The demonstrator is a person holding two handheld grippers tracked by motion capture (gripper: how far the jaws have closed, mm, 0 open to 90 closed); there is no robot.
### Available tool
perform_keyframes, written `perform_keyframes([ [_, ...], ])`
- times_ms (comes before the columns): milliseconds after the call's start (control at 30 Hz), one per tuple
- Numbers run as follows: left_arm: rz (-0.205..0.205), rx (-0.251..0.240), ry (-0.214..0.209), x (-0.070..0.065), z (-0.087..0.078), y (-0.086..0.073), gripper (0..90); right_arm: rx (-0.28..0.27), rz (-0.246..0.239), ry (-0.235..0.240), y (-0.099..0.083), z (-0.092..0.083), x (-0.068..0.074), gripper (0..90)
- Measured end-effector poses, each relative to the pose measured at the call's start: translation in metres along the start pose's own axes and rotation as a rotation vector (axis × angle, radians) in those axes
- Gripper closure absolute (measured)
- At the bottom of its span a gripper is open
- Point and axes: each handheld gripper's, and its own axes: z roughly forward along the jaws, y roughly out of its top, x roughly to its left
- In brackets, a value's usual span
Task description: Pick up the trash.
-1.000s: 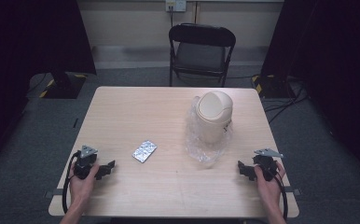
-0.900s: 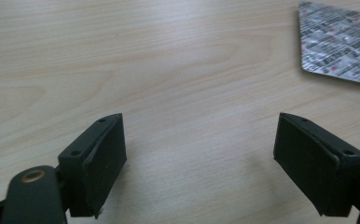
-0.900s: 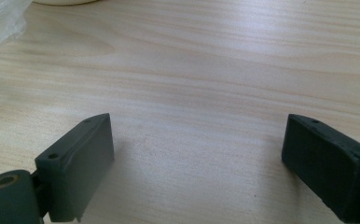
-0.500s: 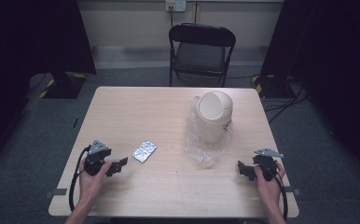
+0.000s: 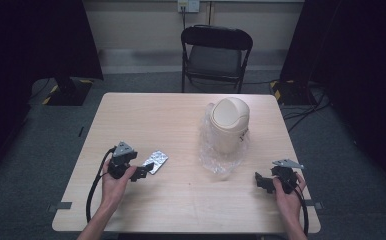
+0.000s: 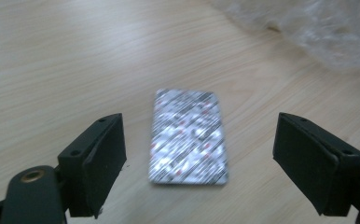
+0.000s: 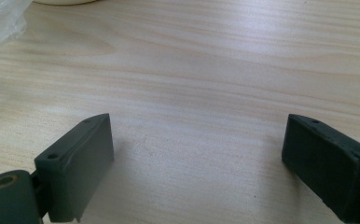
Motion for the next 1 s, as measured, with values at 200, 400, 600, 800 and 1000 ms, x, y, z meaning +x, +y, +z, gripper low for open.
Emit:
perform_keyframes([
  [200, 0.031, -0.013, -0.047, -0.012, 0.012, 0.020, 17.2, 0.001, -0.001, -0.001, 0.000, 0.000, 0.000, 8.1],
  [400, 0.064, -0.028, -0.082, -0.025, 0.022, 0.039, 17.7, 0.001, -0.001, 0.000, 0.000, 0.000, 0.000, 8.1],
  [600, 0.107, -0.046, -0.119, -0.036, 0.028, 0.057, 17.7, 0.001, -0.001, 0.000, 0.000, 0.000, 0.000, 8.1],
  [800, 0.125, -0.042, -0.158, -0.041, 0.038, 0.066, 17.7, 0.001, -0.001, 0.000, 0.000, 0.000, 0.000, 8.1],
  [1000, 0.152, -0.064, -0.203, -0.055, 0.051, 0.083, 17.7, 0.000, -0.001, 0.000, 0.000, 0.000, 0.000, 8.1],
])
